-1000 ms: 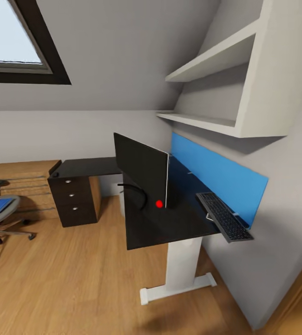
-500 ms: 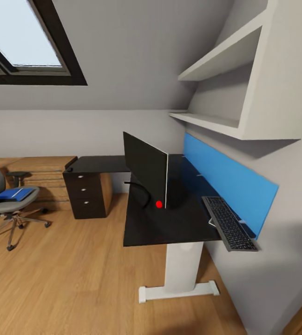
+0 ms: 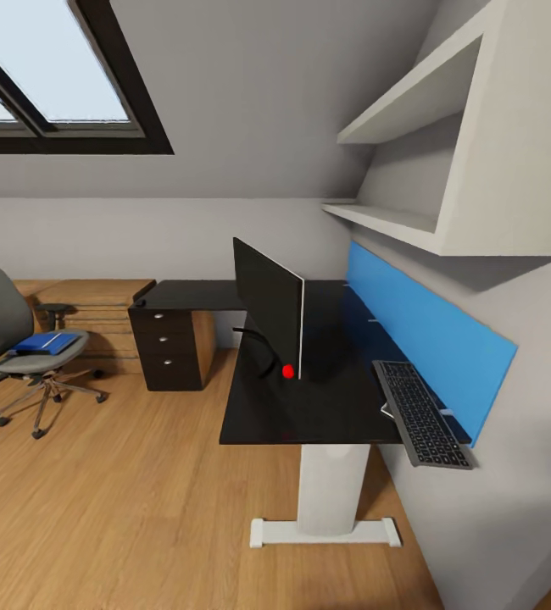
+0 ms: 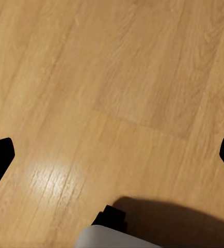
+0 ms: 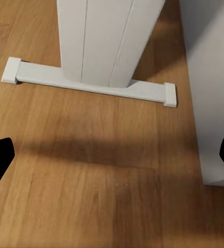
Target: In the bedroom, organize the workspace by keeping the computer under the desk, ensuring the monitor is on the desk, placing the keyboard on the desk next to the monitor, placing the mouse on the desk next to the keyboard, moving the folder from the swivel chair onto the desk next to the mouse, stacking the notebook on top of the folder with the pen on top of the notebook, and positioning the swivel chair next to the desk.
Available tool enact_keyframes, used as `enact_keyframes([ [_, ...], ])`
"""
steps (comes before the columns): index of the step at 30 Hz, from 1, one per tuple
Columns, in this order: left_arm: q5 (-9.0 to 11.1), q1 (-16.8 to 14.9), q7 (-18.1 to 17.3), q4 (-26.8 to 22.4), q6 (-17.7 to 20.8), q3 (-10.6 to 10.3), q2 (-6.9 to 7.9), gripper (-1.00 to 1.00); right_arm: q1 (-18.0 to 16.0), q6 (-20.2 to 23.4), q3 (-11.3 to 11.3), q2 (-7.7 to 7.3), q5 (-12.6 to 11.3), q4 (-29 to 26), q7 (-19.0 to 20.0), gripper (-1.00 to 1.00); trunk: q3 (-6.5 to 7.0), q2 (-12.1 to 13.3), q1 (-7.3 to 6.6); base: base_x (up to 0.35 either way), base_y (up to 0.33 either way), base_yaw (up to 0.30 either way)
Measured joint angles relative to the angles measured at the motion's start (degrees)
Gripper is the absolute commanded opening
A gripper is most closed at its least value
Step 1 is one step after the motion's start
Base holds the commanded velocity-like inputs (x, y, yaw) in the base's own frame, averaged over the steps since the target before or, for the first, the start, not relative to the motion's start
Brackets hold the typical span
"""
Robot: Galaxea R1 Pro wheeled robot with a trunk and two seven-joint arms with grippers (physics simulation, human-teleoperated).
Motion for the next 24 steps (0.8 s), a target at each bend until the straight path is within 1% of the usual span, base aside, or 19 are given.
enact_keyframes([
  [11, 0.0, 0.0, 0.0, 0.0, 0.0, 0.0, 0.0, 1.0, 0.0, -0.1, 0.1, 0.15, 0.0, 0.2, -0.1, 1.0, 0.0, 0.0, 0.0, 0.0, -0.002, 0.001],
  [18, 0.0, 0.0, 0.0, 0.0, 0.0, 0.0, 0.0, 1.0, 0.0, -0.6, 0.0, -0.03, 0.0, 0.0, -0.1, 1.0, 0.0, 0.0, 0.0, 0.0, 0.0, 0.0],
  [19, -0.1, 0.0, 0.0, 0.0, 0.0, 0.0, 0.0, 1.0, -0.1, -0.4, -0.3, -0.55, -0.1, -1.2, -0.6, 1.0, 0.0, 0.0, 0.0, 0.0, 0.0, 0.0],
  [21, -0.1, 0.0, 0.0, 0.0, 0.0, 0.0, 0.0, 1.0, -0.2, -0.2, -0.4, -1.05, -0.1, -2.3, -1.1, 1.0, 0.0, 0.0, 0.0, 0.0, 0.0, 0.0],
  [22, -0.1, 0.0, 0.0, 0.0, 0.0, 0.0, 0.0, 1.0, -0.4, 0.1, -0.5, -1.57, -0.3, -3.7, -2.1, 1.0, 0.0, 0.0, 0.0, 0.0, 0.0, 0.0],
  [24, -0.1, 0.0, 0.0, 0.0, 0.0, 0.0, 0.0, 1.0, -0.5, 0.5, -0.5, -2.08, -0.7, -5.7, -3.4, 1.0, 0.0, 0.0, 0.0, 0.0, 0.0, 0.0],
])
